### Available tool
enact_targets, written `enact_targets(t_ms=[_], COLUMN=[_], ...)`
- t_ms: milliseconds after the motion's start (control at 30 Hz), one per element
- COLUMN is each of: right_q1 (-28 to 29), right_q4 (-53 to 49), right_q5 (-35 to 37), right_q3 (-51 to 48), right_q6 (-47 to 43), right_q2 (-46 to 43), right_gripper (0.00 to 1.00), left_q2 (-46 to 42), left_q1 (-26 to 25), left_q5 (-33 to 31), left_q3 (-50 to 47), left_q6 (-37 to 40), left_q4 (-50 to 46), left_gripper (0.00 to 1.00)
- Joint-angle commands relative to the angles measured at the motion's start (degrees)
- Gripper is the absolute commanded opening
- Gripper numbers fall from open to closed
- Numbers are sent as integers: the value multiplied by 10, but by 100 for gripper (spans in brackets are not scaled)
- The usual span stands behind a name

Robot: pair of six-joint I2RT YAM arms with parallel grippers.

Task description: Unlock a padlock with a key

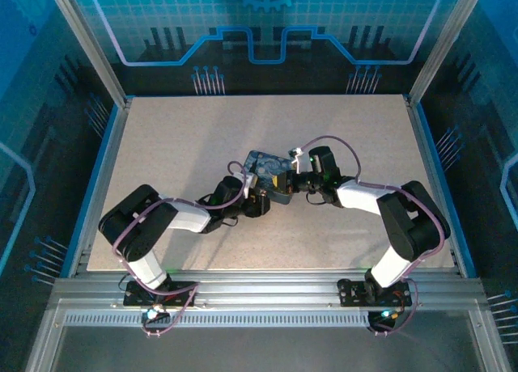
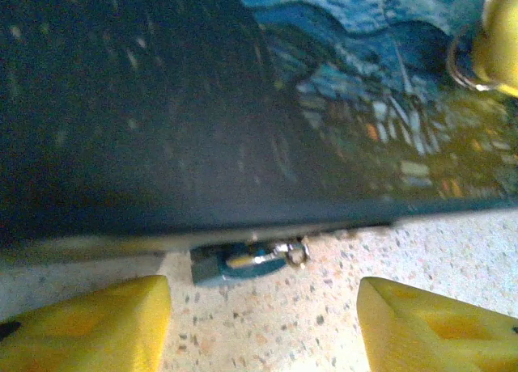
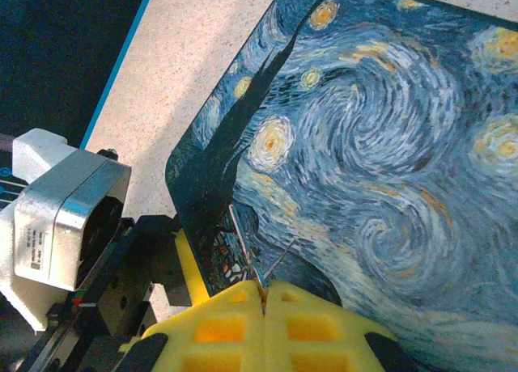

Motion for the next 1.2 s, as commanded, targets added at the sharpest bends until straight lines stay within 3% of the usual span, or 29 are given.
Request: enact_targets(t_ms=[0, 467, 800, 1167], right_q1=[11, 22, 26, 26], right_q4=[-65, -61, -50, -67], right_q5=[22, 32, 31, 42], right_q3=[-18, -22, -25, 5], right_q6=[6, 13, 13, -32], right_q2=[1, -9, -21, -90], right_gripper=[1, 1, 1, 0], left_q2=[28, 63, 67, 42], left_q1=[-4, -29, -30, -30], left_q5=[-12, -12, -10, 5], left_q3=[24, 57, 61, 51], left_q6=[6, -5, -20, -54], left_q4=[33, 37, 43, 36], left_gripper=[60, 46, 26, 19])
